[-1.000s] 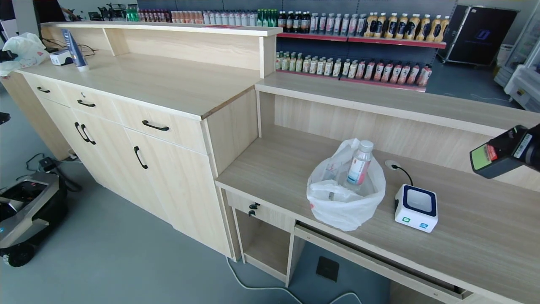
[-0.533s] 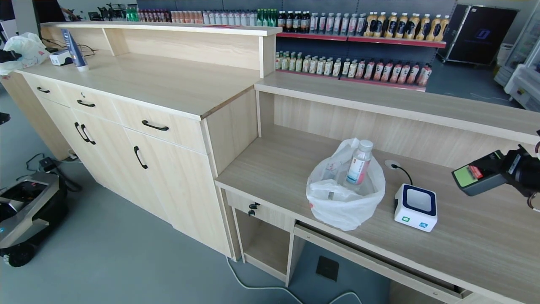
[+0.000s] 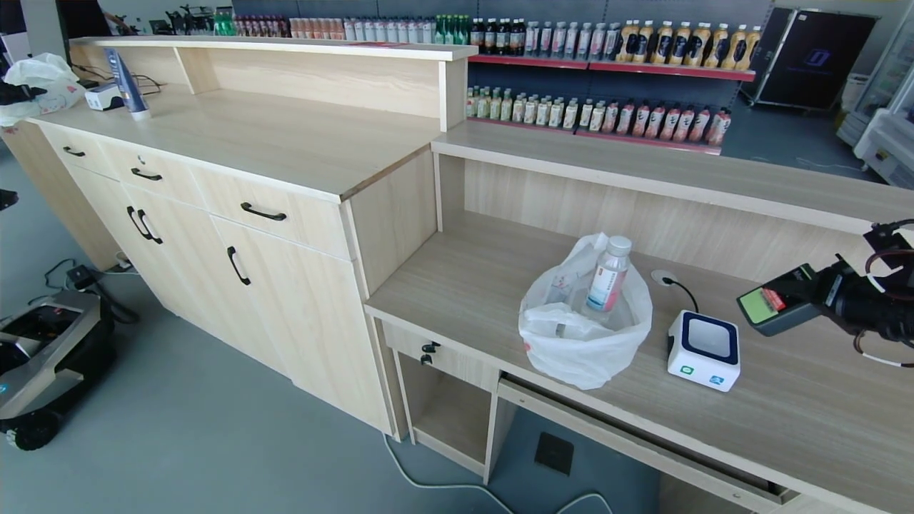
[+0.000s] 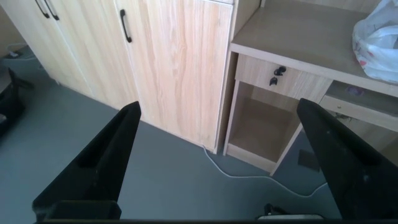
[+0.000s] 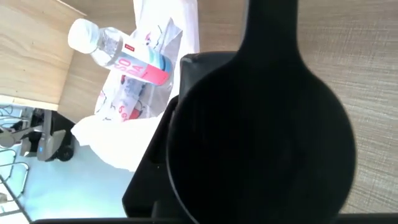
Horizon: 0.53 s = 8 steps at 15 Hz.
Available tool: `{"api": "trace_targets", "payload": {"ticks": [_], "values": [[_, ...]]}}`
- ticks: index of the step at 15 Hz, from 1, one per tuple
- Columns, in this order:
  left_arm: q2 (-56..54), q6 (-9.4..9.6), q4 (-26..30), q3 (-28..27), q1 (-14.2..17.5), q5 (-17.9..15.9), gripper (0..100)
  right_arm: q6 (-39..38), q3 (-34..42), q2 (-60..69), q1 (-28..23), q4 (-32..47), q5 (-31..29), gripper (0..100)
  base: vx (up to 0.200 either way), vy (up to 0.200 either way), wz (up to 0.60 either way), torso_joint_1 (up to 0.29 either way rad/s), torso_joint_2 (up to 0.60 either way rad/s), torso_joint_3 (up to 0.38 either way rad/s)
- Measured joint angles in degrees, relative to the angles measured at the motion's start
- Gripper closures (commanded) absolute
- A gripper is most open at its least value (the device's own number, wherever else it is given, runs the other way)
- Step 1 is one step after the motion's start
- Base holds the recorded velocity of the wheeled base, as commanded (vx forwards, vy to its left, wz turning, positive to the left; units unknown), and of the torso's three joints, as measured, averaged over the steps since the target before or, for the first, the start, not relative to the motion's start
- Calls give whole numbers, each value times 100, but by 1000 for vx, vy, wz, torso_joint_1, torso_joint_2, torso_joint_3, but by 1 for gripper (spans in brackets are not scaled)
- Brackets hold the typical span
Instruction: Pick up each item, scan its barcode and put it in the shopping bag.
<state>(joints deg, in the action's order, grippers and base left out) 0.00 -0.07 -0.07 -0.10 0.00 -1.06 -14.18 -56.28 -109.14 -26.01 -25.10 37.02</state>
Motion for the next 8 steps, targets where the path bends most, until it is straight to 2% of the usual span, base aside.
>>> {"api": "trace_targets", "payload": {"ticks": [3,8], "values": [[0,2,0,0,0,0,0,257,-7,-233,102,-29,-7,100,0,0,0,0,0,0],[0,2,0,0,0,0,0,369,37,-580,204,-635,-22,100,0,0,0,0,0,0]]}}
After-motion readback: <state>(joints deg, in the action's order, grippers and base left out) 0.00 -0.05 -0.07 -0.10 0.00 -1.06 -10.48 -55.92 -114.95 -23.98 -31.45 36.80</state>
